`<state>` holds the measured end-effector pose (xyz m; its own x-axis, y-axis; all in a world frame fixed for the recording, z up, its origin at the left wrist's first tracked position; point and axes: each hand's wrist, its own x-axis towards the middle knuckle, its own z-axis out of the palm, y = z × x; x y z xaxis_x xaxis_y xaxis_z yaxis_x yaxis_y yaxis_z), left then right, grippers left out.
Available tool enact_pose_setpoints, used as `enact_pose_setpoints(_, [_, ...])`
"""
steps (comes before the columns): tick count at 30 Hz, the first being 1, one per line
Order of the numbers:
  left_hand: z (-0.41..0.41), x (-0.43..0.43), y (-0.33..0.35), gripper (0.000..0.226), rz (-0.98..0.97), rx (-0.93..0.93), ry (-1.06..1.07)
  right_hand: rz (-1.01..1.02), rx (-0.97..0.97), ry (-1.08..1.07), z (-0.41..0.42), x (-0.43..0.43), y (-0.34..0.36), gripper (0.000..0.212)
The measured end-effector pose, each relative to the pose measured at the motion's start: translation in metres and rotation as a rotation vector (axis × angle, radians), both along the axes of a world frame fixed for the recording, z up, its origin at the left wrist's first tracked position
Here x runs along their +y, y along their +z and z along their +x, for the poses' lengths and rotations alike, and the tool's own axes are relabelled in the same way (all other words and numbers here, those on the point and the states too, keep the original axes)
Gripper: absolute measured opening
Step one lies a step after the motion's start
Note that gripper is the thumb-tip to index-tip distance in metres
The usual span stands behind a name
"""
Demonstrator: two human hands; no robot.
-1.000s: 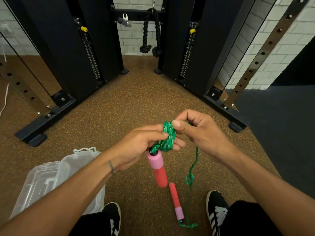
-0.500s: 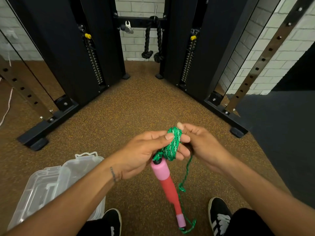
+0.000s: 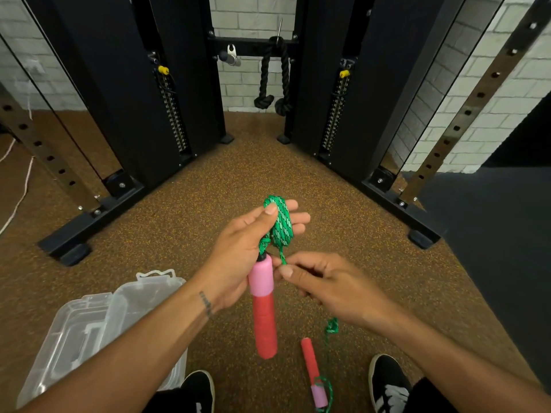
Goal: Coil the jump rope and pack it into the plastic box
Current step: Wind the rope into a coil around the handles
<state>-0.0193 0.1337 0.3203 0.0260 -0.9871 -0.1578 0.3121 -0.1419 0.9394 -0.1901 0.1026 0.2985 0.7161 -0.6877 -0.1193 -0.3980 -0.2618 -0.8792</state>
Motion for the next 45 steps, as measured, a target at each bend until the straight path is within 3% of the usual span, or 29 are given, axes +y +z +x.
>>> enact_pose_setpoints(4, [0.002,-0.001,-0.004,0.033,-0.022,-0.225,-0.010,-0.056,-0.018,0.048,-0.004,0.002,0.007,0.027])
enact_pose_setpoints(8, [-0.004,0.002,-0.003,0.031,0.033,-0.289,-0.105,-0.066,-0.150,-0.050,-0.011,-0.005,0.023,0.018])
enact_pose_setpoints(11, [-0.007,0.006,-0.001,0.026,0.053,-0.331,-0.161,-0.044,-0.231,-0.102,-0.017,-0.012,0.032,0.025])
enact_pose_setpoints(15, [-0.007,0.008,0.006,0.027,0.057,-0.239,-0.297,0.021,-0.364,-0.113,-0.018,-0.012,0.035,0.022])
enact_pose_setpoints(22, [-0.002,0.012,0.008,0.039,0.116,-0.012,-0.427,-0.040,-0.358,-0.266,-0.018,-0.025,0.022,0.031])
enact_pose_setpoints(25, [-0.002,0.013,0.006,0.034,0.105,0.054,-0.406,0.051,-0.401,-0.269,-0.013,-0.022,0.021,0.017])
enact_pose_setpoints(33, [-0.002,0.016,0.006,0.029,0.066,0.200,-0.346,0.377,-0.462,-0.243,-0.006,-0.020,-0.001,0.018])
enact_pose_setpoints(39, [-0.008,0.012,0.005,0.035,0.015,0.236,-0.154,0.430,-0.375,-0.247,-0.003,-0.015,-0.003,0.024])
enact_pose_setpoints(45, [-0.005,0.010,0.006,0.037,-0.028,0.308,-0.102,0.566,-0.263,-0.200,0.006,0.001,-0.006,0.030])
